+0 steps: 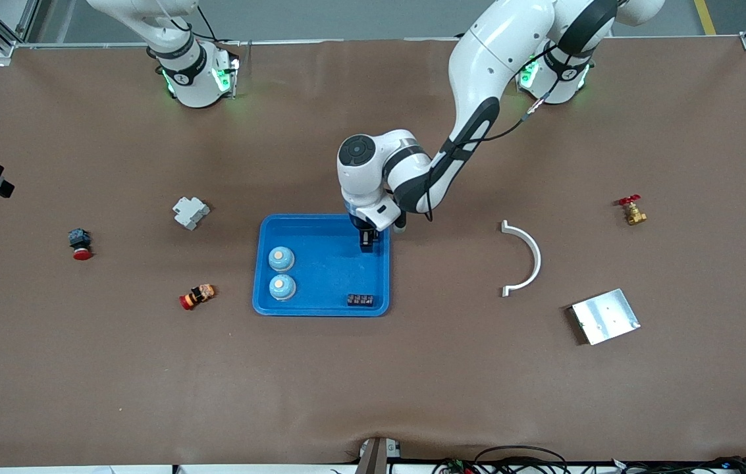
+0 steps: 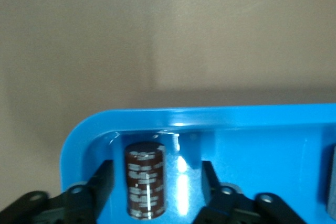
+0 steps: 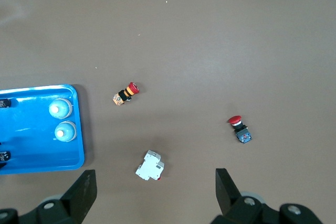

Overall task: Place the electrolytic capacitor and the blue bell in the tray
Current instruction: 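Open the left gripper to release the capacitor in the tray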

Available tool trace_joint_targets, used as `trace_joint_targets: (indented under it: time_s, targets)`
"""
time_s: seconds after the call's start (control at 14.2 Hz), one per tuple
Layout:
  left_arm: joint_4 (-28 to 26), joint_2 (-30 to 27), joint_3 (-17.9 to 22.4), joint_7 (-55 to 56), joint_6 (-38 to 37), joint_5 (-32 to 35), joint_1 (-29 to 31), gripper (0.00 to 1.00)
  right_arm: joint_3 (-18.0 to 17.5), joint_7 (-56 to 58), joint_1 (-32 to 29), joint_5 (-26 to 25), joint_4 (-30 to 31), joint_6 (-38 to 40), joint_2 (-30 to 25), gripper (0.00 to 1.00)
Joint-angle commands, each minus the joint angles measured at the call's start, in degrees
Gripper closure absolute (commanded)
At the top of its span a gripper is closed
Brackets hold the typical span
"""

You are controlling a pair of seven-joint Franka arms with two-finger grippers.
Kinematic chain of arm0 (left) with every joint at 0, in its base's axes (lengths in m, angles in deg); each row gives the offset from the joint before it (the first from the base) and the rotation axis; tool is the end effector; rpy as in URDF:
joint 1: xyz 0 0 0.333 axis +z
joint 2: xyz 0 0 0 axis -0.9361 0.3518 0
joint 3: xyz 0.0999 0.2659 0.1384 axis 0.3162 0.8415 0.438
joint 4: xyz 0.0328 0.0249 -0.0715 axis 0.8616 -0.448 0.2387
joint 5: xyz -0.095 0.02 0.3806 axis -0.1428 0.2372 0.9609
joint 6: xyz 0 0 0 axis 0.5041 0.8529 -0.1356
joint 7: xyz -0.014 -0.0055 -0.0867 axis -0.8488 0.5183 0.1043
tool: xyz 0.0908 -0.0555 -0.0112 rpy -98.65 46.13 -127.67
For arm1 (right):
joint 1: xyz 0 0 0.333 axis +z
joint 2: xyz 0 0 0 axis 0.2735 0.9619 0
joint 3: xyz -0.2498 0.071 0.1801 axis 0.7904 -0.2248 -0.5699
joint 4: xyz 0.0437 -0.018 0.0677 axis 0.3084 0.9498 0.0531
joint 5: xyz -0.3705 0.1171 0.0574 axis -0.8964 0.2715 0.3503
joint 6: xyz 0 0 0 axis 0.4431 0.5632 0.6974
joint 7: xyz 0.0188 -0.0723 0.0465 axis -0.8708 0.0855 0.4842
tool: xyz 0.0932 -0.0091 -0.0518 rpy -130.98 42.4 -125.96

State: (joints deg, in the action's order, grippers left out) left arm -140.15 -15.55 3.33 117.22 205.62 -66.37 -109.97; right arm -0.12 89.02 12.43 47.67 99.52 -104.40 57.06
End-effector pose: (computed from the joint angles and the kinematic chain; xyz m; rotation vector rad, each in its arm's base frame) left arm 0.4609 -0.5531 0.1807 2.1777 2.1331 0.1665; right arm 0.5635 -0.0637 0.6480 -3.0946 0.1491 -0.1160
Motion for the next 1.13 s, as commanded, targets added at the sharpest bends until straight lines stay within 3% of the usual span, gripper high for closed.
trace_joint_targets:
  time_s: [0.0,0.35,0.56,1.06]
  targets:
    - [2.39,-0.05,0.29,0.0,-1.28,1.51,-0.13,0.0,0.01,-0.31,-0.07,-0.15,-1.06,0.72,0.13,0.0]
    - [4.76,-1.63,0.03,-1.22,-5.5,1.16,1.89,0.0,-0.08,-0.23,0.11,-1.46,-1.15,0.63,0.66,0.0]
    - [4.77,-2.77,-0.5,-5.09,-6.12,0.89,4.0,0.0,-0.08,-0.49,3.09,-6.74,-1.5,0.72,0.66,0.0]
    - [4.68,-5.49,-0.07,-14.66,-6.92,1.16,6.64,0.0,0.19,0.3,2.48,-6.3,-1.59,0.55,1.01,0.0]
